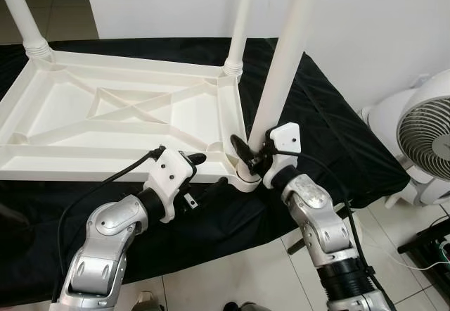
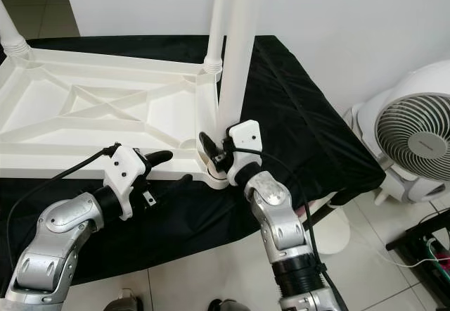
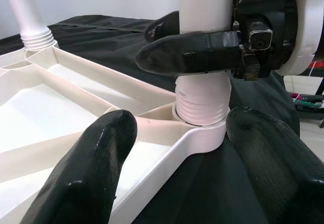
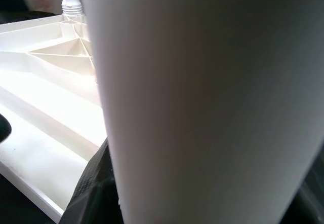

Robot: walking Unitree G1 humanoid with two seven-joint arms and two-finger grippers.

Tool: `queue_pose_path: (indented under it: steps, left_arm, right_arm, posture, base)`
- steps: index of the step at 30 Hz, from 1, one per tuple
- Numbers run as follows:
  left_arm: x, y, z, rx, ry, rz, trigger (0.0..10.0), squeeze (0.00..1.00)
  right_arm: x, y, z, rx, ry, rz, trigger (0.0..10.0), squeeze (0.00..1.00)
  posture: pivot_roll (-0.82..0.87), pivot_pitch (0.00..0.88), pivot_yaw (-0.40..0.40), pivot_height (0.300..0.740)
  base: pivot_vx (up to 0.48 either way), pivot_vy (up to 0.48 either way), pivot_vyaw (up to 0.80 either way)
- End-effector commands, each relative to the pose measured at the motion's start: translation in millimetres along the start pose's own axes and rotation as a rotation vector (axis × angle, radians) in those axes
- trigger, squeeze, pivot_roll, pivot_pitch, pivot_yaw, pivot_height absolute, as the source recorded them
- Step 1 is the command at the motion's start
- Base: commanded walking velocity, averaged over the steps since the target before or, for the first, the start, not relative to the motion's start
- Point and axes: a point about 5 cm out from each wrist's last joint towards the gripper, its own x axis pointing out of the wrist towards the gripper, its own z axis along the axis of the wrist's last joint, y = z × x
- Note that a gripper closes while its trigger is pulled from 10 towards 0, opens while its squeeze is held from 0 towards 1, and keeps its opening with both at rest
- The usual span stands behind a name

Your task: Building children table

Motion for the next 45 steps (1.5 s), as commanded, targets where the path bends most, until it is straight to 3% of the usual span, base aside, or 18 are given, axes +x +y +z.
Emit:
queue_pose_path:
  steps: [1,21,27,28,36,45]
  left_arm:
    - [1.3,-1.4,0,-0.014,0.0,0.044,10.0,0.0]
    - [-0.4,3.4,5,0.008,0.003,0.051,10.0,0.0]
    - [-2.2,4.7,6,0.007,0.002,0.056,10.0,0.0]
    - [-2.4,5.3,7,0.009,0.002,0.058,10.0,0.0]
    - [-0.7,6.3,9,0.013,-0.004,0.059,10.0,0.0]
    - [-0.6,8.1,12,0.022,-0.008,0.062,10.0,0.0]
  right_arm:
    - [-6.2,-2.9,-5,-0.012,0.023,0.002,10.0,0.0]
    - [-15.2,-8.7,-12,-0.106,-0.006,0.113,10.0,0.0]
    - [-19.0,-8.0,-14,-0.079,-0.018,0.136,10.0,0.0]
    - [-21.1,-10.9,-15,-0.034,-0.028,0.124,10.0,0.0]
    - [-24.3,-19.0,-20,0.026,-0.044,0.093,10.0,0.0]
    - [-19.3,-7.6,-27,0.041,-0.045,0.134,10.0,0.0]
  posture:
    - [0.12,0.064,-0.123,0.74]
    - [0.12,0.096,-0.101,0.74]
    - [0.12,0.1,-0.1,0.74]
    - [0.12,0.1,-0.1,0.74]
    - [0.12,0.1,-0.098,0.74]
    - [0.12,0.104,-0.092,0.74]
  base:
    - [0.0,0.0,0.0]
    - [0.0,0.0,0.0]
    - [0.0,0.0,0.0]
    - [0.0,0.0,0.0]
    - [0.0,0.0,0.0]
    - [0.0,0.0,0.0]
